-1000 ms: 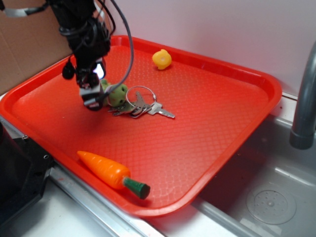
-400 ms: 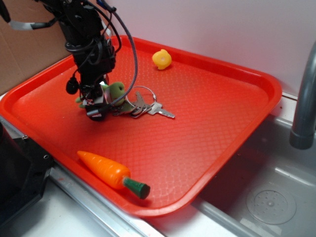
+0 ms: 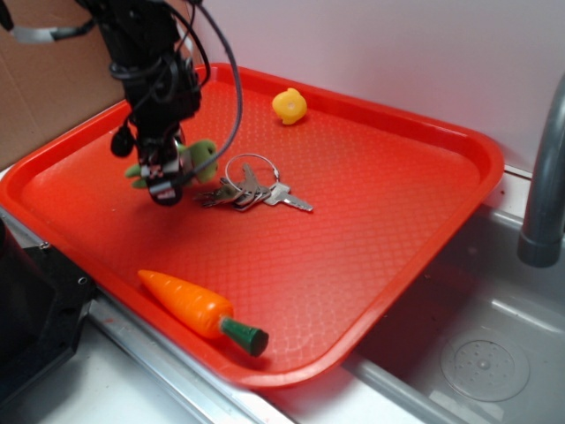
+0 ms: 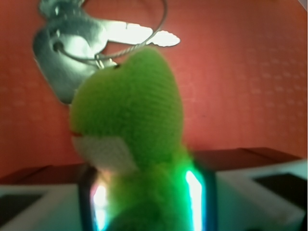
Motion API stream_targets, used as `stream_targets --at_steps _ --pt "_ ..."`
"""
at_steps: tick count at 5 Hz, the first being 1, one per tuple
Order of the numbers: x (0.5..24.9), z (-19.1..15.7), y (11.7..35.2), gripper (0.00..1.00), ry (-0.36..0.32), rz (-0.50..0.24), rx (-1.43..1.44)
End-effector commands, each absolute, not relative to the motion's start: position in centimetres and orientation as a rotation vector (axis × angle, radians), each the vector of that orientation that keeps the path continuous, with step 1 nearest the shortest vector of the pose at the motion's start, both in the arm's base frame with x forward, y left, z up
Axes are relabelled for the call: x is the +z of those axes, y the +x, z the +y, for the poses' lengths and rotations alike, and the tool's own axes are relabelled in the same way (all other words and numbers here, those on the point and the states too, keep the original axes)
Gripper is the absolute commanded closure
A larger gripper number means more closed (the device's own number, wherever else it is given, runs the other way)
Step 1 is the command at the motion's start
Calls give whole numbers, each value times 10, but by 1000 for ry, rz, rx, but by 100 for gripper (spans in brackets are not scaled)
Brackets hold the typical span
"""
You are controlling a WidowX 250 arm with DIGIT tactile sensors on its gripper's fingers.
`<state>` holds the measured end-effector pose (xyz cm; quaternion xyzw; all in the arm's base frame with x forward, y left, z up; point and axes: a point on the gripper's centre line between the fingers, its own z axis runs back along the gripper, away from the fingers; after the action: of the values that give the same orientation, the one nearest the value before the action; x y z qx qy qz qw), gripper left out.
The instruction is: Grab the green animal.
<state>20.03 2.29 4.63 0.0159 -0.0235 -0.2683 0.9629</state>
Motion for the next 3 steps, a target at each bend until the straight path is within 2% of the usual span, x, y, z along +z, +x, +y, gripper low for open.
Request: stream_targets --at_steps 1,2,3 --pt "122 28 201 100 -18 -71 -113" --pt "153 22 193 100 -69 -73 -4" --pt "174 22 186 100 -54 -76 62"
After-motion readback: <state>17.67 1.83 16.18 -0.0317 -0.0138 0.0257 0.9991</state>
